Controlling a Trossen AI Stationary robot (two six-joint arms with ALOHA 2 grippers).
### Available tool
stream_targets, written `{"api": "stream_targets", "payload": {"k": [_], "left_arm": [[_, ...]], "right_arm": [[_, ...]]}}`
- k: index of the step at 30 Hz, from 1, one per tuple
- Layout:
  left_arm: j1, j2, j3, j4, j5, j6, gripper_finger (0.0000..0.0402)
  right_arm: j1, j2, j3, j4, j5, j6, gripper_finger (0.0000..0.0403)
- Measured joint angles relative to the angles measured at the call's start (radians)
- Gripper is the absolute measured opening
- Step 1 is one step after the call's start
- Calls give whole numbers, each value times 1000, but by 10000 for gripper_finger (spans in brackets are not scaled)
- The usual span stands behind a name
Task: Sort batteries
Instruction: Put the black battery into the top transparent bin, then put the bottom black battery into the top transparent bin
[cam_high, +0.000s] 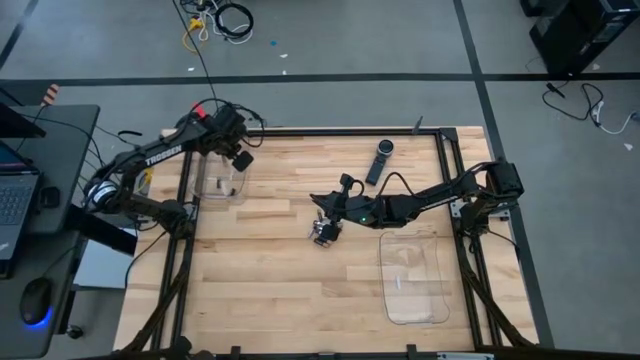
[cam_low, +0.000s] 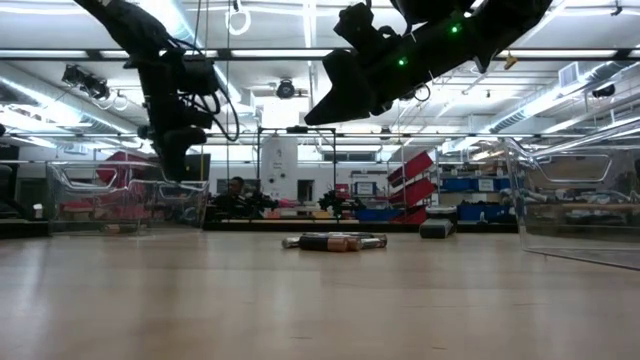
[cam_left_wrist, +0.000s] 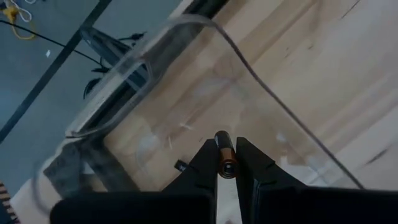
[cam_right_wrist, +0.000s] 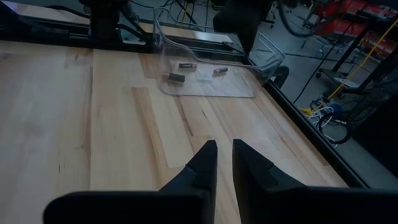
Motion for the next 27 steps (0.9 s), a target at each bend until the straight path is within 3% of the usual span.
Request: {"api": "stream_targets", "payload": {"k": [14, 27], "left_arm": [[4, 0, -180, 227, 1, -13, 24], [4, 0, -186, 240, -1, -35, 108]], "right_arm": [[0, 0, 0, -1, 0, 0, 38], [0, 0, 0, -1, 0, 18, 37]]}}
